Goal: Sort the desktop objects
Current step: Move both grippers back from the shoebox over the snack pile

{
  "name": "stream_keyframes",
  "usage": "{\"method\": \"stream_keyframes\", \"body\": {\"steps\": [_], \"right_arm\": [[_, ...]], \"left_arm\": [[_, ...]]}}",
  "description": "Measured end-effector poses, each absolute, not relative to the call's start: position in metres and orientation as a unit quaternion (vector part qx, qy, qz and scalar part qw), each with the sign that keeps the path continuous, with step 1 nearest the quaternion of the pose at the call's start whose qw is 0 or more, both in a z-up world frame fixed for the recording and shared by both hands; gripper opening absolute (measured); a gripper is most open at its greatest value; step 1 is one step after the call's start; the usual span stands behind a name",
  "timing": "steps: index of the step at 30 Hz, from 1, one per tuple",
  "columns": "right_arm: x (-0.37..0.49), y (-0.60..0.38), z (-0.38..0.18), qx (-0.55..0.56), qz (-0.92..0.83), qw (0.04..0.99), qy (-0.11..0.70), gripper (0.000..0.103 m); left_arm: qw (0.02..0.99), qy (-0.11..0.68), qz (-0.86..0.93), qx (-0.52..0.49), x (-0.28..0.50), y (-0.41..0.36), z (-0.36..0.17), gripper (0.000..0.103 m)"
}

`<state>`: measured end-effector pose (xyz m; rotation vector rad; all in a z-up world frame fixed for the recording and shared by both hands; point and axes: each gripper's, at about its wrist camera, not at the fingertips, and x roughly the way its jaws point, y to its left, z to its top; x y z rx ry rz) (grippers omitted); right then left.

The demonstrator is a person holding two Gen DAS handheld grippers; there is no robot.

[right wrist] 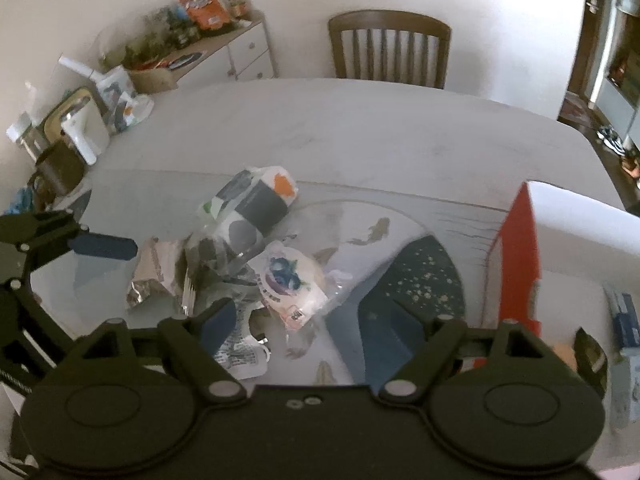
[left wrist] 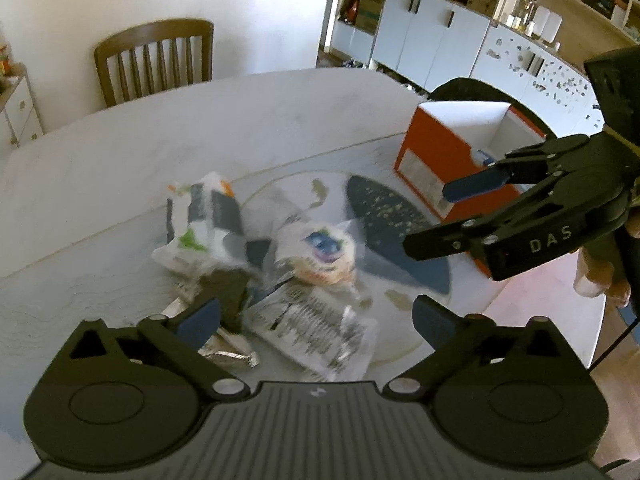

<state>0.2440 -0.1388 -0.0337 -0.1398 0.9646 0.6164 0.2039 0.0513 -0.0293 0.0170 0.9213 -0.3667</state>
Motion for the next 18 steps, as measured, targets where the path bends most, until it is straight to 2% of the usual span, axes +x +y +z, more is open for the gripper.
{"method": "stream_keyframes", "body": {"steps": [18], "right_arm": [[0.273, -0.096, -0.07, -0.115, 0.292, 0.818, 0.482, 0.084]], "left_arm": [[0.871, 0.445, -0.2, 0.061, 0.224, 0.104, -0.069, 0.103]]}}
